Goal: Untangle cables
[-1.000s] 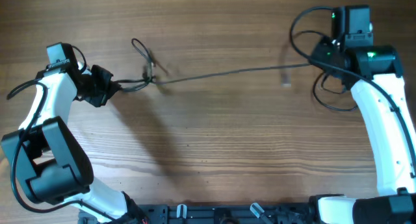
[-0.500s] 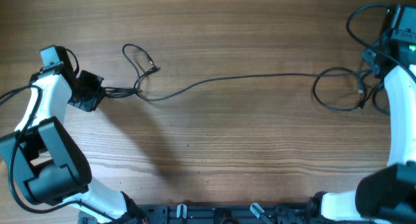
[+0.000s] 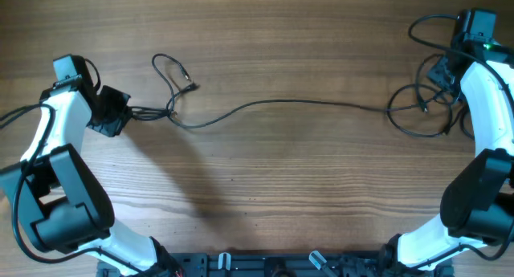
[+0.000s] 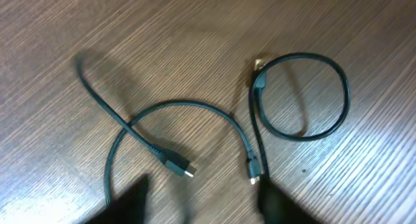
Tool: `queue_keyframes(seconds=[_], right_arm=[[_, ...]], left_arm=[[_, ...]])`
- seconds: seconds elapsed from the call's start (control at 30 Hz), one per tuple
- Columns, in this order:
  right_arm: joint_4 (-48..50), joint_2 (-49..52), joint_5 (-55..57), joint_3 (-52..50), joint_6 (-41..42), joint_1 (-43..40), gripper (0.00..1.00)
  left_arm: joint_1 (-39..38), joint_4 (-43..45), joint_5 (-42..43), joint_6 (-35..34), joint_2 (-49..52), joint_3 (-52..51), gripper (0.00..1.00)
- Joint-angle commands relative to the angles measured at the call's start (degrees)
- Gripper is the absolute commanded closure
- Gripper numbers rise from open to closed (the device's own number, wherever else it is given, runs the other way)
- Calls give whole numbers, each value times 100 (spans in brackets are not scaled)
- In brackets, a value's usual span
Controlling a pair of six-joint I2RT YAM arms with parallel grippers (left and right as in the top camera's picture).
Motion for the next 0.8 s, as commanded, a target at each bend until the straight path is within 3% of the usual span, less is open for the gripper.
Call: queue_keyframes(seconds=[0.0, 0.23, 0.5, 0.77], right_arm=[[4, 72, -1069, 96, -411, -7, 4], [33, 72, -2638, 96, -723, 212, 0], [52, 74, -4103, 96, -621, 1250, 1], [275, 76, -4129, 96, -208, 2767, 0]], left_arm=[[-118, 46, -149, -96, 68, 61, 96], [-289, 105, -149, -96, 68, 61, 96], [-468, 151, -149, -96, 68, 61, 96], [-468, 146, -98, -96, 68, 61, 96]])
